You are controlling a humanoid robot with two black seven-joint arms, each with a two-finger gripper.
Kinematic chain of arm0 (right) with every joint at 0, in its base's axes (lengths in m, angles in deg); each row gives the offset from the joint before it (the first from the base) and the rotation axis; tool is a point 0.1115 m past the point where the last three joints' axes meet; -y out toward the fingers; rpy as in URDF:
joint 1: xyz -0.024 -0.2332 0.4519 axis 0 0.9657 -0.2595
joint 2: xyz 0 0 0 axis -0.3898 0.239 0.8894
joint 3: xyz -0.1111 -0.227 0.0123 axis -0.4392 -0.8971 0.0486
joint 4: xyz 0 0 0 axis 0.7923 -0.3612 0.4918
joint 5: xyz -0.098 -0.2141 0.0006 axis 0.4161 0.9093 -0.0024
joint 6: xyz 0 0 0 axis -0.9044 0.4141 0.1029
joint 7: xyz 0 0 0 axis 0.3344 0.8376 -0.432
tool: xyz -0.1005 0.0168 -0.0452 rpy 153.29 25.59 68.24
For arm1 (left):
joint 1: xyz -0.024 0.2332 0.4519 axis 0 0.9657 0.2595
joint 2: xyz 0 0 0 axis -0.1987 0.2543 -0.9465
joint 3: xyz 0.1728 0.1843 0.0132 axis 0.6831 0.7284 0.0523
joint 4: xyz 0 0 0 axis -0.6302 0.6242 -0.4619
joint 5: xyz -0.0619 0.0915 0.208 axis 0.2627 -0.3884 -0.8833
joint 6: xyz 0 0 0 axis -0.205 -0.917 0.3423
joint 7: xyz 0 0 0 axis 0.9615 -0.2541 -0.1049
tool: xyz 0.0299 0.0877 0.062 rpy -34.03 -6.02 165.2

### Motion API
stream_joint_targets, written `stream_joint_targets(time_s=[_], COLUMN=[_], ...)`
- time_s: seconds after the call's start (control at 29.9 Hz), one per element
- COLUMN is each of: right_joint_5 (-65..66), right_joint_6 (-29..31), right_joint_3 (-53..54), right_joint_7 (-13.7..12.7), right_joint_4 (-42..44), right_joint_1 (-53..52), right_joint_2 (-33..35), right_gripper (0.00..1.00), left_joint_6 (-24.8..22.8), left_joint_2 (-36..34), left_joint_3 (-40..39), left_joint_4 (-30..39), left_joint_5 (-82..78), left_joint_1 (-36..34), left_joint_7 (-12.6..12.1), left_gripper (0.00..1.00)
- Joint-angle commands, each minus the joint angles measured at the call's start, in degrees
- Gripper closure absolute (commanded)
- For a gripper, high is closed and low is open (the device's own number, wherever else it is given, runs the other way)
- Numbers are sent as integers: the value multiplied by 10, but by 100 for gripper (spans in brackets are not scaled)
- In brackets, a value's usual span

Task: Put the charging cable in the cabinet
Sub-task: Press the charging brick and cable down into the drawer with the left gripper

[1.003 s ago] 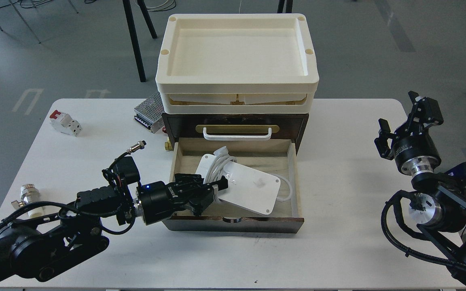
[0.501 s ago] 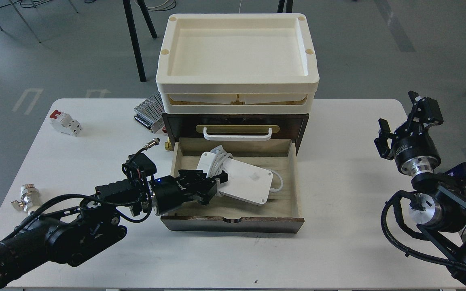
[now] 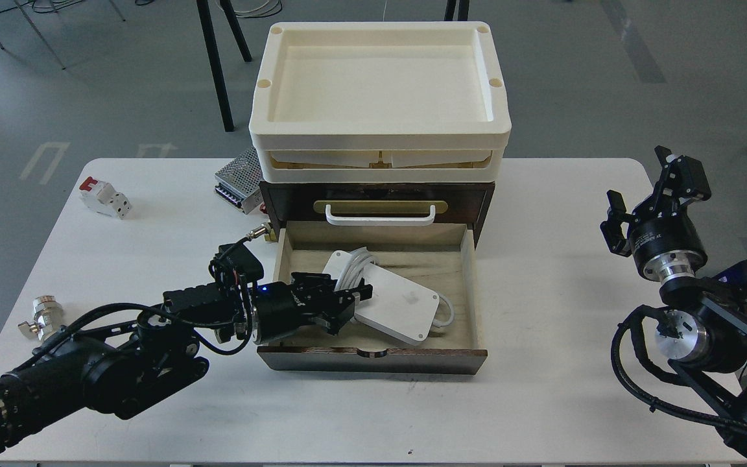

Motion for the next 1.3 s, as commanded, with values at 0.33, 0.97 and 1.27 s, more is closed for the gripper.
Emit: stream_joint_targets(time_s=[0.33, 0.97, 1.27], right_joint_5=[0, 0, -1], right_joint_6=[0, 0, 0], right_joint_3=[0, 0, 0], right_joint_7=[0, 0, 0], right_joint_4=[0, -1, -1], right_joint_1=[0, 0, 0], right_joint_2=[0, 0, 0], right_gripper=[1, 1, 1], left_joint_6=[2, 2, 2], left_joint_2=[-2, -5, -9], left_joint_3=[15, 16, 16], left_joint_4=[0, -47, -50], left_joint_5=[-58, -80, -80], left_joint_1=[-12, -40, -51], left_joint_7=[0, 0, 0], left_gripper=[36, 29, 28])
